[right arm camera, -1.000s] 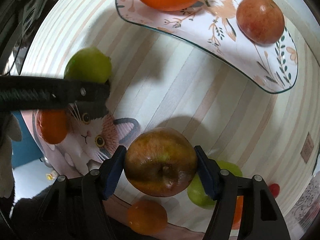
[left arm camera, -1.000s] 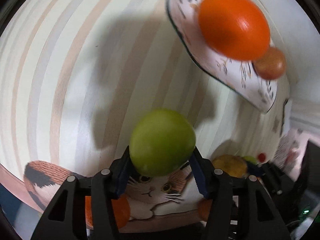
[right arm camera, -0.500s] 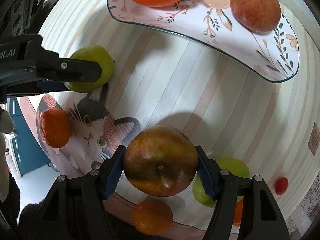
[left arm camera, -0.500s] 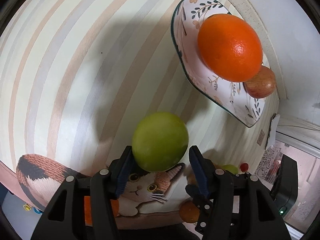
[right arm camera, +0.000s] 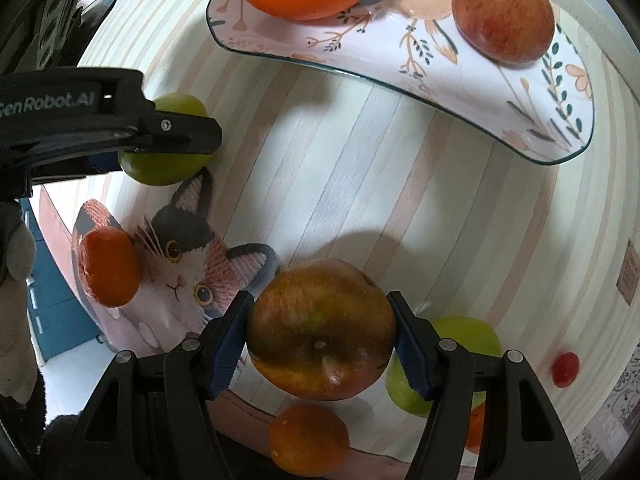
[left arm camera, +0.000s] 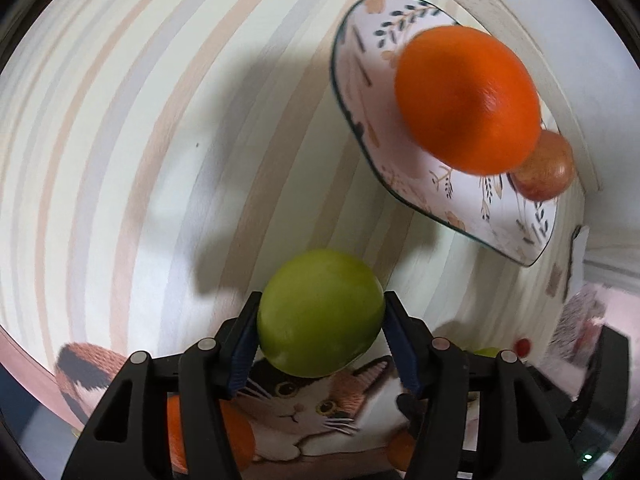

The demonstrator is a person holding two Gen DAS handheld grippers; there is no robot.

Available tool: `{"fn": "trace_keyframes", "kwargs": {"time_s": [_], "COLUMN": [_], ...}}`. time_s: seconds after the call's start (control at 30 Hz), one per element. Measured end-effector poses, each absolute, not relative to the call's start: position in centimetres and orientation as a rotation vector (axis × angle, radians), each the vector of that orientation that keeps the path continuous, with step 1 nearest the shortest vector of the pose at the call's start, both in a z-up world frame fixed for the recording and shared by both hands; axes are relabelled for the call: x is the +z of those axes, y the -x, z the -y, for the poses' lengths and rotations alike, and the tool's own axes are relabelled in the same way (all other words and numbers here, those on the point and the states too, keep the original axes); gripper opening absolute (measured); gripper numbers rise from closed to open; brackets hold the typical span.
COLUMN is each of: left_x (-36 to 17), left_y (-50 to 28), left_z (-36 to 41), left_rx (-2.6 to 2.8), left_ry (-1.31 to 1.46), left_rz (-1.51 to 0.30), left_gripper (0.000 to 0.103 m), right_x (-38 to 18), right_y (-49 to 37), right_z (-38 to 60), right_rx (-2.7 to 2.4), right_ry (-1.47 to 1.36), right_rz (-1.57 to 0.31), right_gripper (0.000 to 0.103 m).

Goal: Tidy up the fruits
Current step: 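Carry the green apple and brown apple onto the plate and release both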

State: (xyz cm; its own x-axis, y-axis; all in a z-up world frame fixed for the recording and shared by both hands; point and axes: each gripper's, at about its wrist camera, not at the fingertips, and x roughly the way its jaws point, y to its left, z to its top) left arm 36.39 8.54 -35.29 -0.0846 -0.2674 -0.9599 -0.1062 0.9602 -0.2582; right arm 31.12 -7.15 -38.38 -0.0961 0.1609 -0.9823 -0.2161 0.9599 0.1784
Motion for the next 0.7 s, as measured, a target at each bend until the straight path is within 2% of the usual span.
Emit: {"fn": "trace_keyframes", "kwargs": {"time_s": [0.53,0.7], "left_x": [-31.9,-28.8], "left_y": [-35.2,-35.4], "left_z": [-8.7,-8.6], "left_rx": [-0.195,-0.222], "left_ry": [0.172,0.166], "left_rz": [-1.573,-1.511], "left_gripper": [0.055,0.055], "right_x": [-35.2,-33.5], "right_y": [-31.4,-32.0], "right_z": [9.8,11.6], "right_rx": [0.276,0.257], "right_ry": [-0.074,-0.136], "right_rz": [-1.544,-1.499], "right_gripper": [0.069,0.069]}}
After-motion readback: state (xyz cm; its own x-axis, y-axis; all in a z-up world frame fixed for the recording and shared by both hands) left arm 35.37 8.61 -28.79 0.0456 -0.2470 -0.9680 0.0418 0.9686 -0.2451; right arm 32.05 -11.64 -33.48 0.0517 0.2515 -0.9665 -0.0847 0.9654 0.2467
